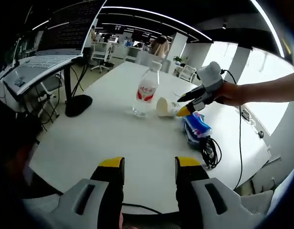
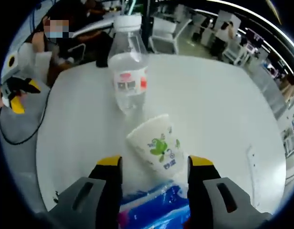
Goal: Arrange the tabletop items into an orderly group along one side of the table until the central work area is clear of visible clutter.
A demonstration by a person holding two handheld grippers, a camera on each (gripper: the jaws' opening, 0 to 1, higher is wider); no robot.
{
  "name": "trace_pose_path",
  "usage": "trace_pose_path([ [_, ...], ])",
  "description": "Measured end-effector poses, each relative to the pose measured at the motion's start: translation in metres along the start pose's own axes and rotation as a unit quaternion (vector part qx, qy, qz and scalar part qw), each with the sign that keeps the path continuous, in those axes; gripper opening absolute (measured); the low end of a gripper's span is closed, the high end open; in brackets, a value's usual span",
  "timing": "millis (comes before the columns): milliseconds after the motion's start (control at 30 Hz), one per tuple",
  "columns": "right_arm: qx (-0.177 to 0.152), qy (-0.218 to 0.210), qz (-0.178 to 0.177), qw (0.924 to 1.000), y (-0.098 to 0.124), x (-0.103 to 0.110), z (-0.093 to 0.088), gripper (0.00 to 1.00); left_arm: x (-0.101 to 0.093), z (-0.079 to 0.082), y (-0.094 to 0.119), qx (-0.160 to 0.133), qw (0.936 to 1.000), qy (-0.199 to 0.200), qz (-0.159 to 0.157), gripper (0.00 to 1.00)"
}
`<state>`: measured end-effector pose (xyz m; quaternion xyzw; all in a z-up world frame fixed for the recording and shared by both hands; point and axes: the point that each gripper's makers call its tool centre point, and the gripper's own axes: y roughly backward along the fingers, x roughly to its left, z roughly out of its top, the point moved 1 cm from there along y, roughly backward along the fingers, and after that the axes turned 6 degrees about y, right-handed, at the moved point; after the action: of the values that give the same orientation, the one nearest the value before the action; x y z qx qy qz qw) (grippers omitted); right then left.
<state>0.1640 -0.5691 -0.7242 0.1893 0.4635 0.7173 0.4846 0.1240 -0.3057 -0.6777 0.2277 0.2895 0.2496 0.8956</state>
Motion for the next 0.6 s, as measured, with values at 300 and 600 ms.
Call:
trace_pose_path([
  [300, 0.029, 0.030, -0.011, 0.9991, -0.021, -0.008, 0.005, 0.58, 0.000, -0.003, 0.001, 0.003, 1.0000, 0.006, 0.000, 0.41],
  [600, 0.044, 0.067, 0.008, 0.9968, -0.033, 0.004, 0.005, 0.46, 0.003, -0.006, 0.003, 0.003, 0.9999, 0.015, 0.004, 0.40],
])
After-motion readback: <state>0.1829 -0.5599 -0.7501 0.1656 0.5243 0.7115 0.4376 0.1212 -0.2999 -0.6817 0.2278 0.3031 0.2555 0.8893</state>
